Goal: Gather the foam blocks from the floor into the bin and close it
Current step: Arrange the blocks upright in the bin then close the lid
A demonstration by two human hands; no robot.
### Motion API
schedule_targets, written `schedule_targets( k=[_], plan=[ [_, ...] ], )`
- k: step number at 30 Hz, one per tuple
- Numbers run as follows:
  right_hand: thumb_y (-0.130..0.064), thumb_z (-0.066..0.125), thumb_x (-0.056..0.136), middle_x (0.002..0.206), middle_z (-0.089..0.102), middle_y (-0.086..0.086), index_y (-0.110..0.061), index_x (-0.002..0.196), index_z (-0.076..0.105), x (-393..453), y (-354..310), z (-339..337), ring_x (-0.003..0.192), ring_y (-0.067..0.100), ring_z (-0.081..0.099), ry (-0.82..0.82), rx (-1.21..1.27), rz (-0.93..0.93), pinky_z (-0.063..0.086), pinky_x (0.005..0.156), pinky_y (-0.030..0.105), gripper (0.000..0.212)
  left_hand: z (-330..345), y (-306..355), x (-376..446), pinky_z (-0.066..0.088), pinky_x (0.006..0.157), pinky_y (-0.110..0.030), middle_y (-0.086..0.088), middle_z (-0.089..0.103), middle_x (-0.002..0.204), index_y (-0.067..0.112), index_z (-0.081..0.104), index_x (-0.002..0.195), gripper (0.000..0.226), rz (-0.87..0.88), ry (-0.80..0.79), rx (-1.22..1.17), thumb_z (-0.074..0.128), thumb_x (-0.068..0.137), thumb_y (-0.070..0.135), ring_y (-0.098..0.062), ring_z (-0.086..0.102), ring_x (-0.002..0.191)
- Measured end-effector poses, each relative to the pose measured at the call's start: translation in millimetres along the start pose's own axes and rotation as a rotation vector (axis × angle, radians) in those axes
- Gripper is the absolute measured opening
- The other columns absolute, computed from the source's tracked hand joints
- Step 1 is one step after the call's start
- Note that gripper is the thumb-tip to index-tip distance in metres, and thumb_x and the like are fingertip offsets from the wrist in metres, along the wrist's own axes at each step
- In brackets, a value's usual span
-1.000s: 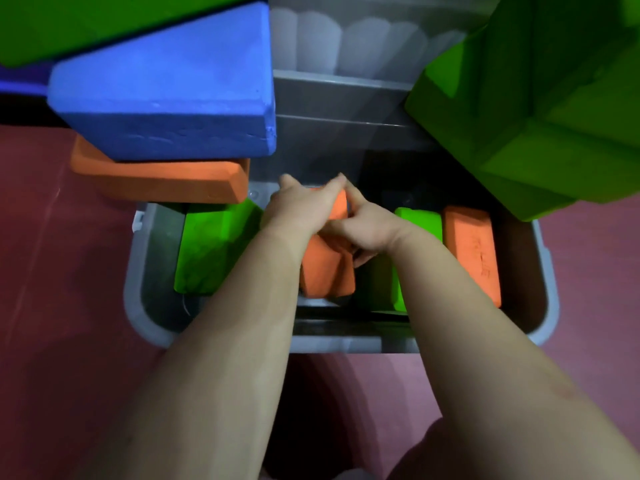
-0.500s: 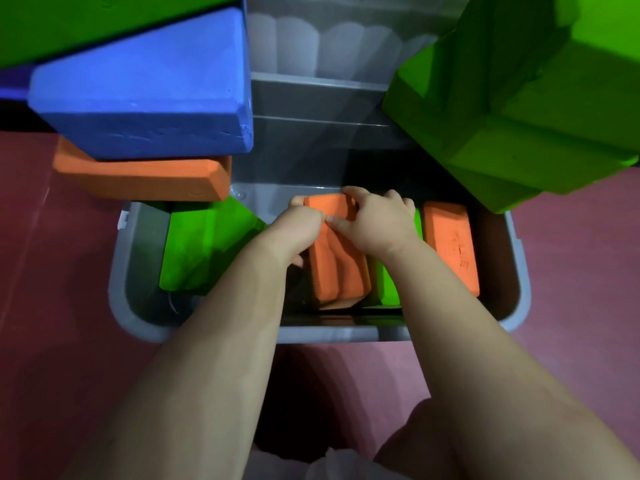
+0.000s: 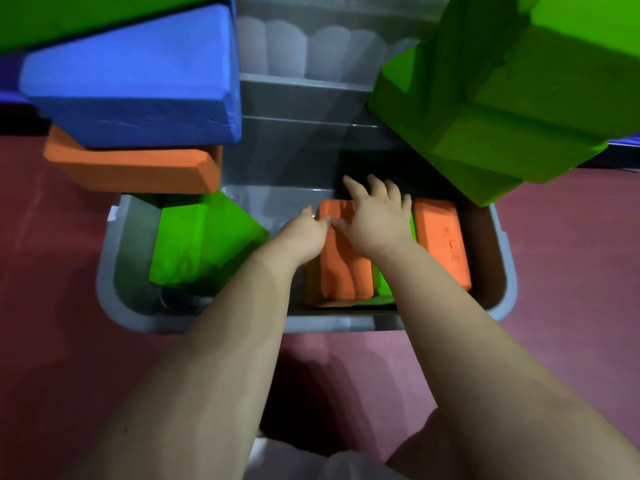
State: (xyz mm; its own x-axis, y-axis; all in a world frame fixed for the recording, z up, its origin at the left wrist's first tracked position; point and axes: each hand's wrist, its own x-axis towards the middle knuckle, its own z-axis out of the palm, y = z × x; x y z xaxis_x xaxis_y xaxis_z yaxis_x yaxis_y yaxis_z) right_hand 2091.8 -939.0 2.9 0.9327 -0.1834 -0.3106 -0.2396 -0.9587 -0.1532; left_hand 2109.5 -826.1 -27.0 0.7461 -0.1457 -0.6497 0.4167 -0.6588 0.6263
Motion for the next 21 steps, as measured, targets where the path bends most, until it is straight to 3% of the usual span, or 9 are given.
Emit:
schedule_targets(
  k=[3, 5, 7, 9, 13, 18, 21],
  plan=[
    [-0.047, 0.056, 0.087, 0.156, 0.021, 0.008, -0.032, 0.147, 0.024, -5, -35, -1, 0.145, 0.03, 0.011, 0.052, 0.02, -0.197, 0.01, 0.116, 0.05, 0.069, -33, -18, -23, 0.03, 0.112, -0.036, -0.016, 0.038, 0.148, 0.011, 0.029, 0.147, 0.055, 0.105, 0.229, 0.31, 0.043, 0.097, 0.029, -0.032, 0.036, 0.136],
    [-0.047, 0.054, 0.088, 0.155, 0.023, 0.007, -0.03, 0.147, 0.027, -10, -65, 4, 0.144, 0.029, 0.015, 0.01, 0.057, -0.273, 0.013, 0.117, 0.048, 0.067, -58, -33, -42, 0.028, 0.11, -0.037, -0.012, 0.041, 0.144, 0.015, 0.037, 0.142, 0.051, 0.14, 0.4, 0.483, 0.047, 0.094, 0.028, -0.032, 0.035, 0.133],
    [-0.048, 0.051, 0.09, 0.152, 0.03, 0.008, -0.027, 0.145, 0.031, -17, -94, 17, 0.14, 0.03, 0.024, -0.087, 0.089, -0.306, 0.021, 0.115, 0.046, 0.063, -77, -53, -57, 0.026, 0.109, -0.036, -0.008, 0.038, 0.144, 0.019, 0.039, 0.141, 0.051, 0.074, 0.468, 0.544, 0.049, 0.092, 0.029, -0.03, 0.031, 0.132],
    [-0.049, 0.046, 0.092, 0.148, 0.035, 0.011, -0.023, 0.146, 0.03, -24, -112, 33, 0.135, 0.034, 0.033, -0.216, 0.123, -0.292, 0.028, 0.111, 0.047, 0.062, -88, -69, -64, 0.021, 0.113, -0.038, -0.009, 0.027, 0.151, 0.02, 0.03, 0.146, 0.058, -0.036, 0.404, 0.488, 0.049, 0.092, 0.031, -0.031, 0.023, 0.138],
    [-0.041, 0.044, 0.096, 0.153, 0.023, 0.016, -0.028, 0.151, 0.008, -26, -128, 51, 0.137, 0.034, 0.032, -0.391, 0.317, -0.292, 0.029, 0.112, 0.041, 0.068, -94, -87, -56, 0.015, 0.117, -0.042, -0.015, 0.001, 0.159, 0.01, 0.0, 0.151, 0.081, -0.157, 0.335, 0.22, 0.053, 0.091, 0.024, -0.031, 0.008, 0.146],
    [-0.036, 0.054, 0.09, 0.154, 0.023, 0.011, -0.035, 0.15, 0.008, -29, -118, 46, 0.133, 0.031, 0.04, -0.316, 0.406, -0.295, 0.032, 0.111, 0.038, 0.076, -100, -90, -36, 0.027, 0.112, -0.043, -0.018, 0.029, 0.152, 0.007, 0.011, 0.15, 0.069, -0.183, 0.332, 0.233, 0.047, 0.093, 0.023, -0.036, 0.03, 0.138],
    [-0.049, 0.056, 0.085, 0.148, 0.037, 0.008, -0.034, 0.149, 0.015, -23, -99, 37, 0.13, 0.03, 0.043, -0.16, 0.171, -0.285, 0.029, 0.111, 0.044, 0.077, -83, -82, -24, 0.043, 0.099, -0.044, -0.019, 0.045, 0.141, 0.006, 0.03, 0.141, 0.056, -0.18, 0.19, 0.101, 0.044, 0.096, 0.036, -0.038, 0.046, 0.126]
  ],
)
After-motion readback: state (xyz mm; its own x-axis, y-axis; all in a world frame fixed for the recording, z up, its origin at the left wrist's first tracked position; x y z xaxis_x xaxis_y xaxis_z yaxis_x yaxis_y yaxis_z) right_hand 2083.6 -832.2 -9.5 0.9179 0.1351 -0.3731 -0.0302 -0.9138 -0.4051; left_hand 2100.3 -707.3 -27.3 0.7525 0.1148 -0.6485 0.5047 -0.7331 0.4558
